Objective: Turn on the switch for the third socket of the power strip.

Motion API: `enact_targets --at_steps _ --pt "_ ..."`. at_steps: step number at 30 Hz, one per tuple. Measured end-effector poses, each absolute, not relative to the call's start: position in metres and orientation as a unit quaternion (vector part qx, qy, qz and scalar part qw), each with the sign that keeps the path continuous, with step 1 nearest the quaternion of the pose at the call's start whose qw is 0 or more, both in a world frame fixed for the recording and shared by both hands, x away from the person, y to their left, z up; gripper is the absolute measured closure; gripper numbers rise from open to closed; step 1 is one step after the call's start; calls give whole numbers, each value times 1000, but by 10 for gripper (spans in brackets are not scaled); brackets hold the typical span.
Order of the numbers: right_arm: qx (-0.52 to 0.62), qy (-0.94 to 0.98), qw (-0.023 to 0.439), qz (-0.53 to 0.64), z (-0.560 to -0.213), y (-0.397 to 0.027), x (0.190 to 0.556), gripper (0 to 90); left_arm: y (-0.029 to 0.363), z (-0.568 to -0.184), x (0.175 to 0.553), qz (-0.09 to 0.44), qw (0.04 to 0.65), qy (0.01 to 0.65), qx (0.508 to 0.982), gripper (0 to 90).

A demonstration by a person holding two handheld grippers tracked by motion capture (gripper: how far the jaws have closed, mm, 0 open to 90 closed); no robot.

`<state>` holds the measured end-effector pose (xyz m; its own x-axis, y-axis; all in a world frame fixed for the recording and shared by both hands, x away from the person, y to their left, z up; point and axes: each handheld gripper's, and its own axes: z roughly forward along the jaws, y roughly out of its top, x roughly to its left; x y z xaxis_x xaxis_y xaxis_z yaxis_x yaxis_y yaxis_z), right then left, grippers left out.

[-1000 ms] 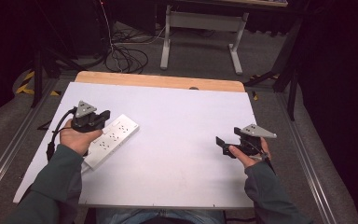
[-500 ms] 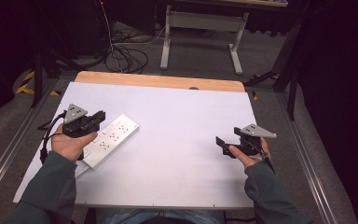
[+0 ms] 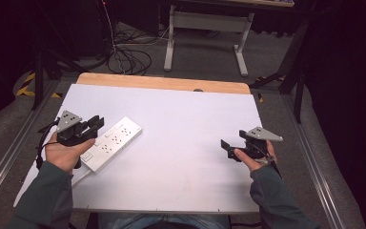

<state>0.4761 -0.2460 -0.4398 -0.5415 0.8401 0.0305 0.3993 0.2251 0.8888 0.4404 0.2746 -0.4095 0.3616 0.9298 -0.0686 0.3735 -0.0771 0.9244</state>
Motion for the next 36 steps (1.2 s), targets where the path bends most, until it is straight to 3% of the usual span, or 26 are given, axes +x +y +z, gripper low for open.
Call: enact_targets --at_steps 36 --pt "417 746 237 463 -440 -246 476 134 291 -406 415 309 501 472 657 341"
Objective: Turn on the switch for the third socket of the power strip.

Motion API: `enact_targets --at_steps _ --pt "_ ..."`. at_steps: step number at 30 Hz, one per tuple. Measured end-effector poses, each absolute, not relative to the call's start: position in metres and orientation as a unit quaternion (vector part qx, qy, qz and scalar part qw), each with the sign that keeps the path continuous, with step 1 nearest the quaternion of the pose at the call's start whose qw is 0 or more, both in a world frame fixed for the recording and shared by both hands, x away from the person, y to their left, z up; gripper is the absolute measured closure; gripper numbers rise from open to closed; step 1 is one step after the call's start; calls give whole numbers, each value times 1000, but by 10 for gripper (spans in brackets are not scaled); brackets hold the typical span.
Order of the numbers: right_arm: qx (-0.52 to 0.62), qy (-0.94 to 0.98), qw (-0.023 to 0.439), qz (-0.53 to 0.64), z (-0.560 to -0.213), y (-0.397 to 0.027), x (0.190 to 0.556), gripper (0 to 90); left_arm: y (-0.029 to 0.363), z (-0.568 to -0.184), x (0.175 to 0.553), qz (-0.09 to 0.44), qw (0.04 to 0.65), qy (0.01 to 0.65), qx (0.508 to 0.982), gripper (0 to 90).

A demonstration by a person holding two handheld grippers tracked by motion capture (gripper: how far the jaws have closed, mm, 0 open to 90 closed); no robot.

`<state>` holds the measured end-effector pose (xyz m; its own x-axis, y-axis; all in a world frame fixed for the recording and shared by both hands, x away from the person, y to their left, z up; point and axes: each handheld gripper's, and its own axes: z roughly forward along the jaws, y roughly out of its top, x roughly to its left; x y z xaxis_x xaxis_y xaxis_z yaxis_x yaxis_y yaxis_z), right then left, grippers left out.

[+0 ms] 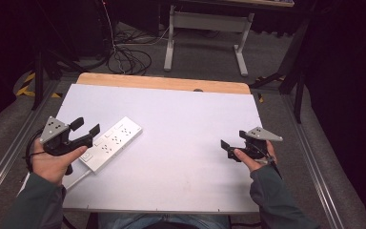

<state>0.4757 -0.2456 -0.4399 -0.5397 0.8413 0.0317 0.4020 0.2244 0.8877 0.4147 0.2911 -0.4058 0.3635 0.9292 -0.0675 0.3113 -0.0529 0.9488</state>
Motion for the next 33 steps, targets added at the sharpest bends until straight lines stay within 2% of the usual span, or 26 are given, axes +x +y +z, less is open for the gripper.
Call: enact_targets --at_steps 11,23,33 --pt "417 746 237 462 -440 -246 476 134 294 -405 413 311 505 482 645 237" --pt "419 745 236 462 -440 -246 476 133 295 -405 413 313 501 496 637 48" --pt "419 745 237 462 -440 -246 476 126 297 -405 414 303 506 494 639 18"
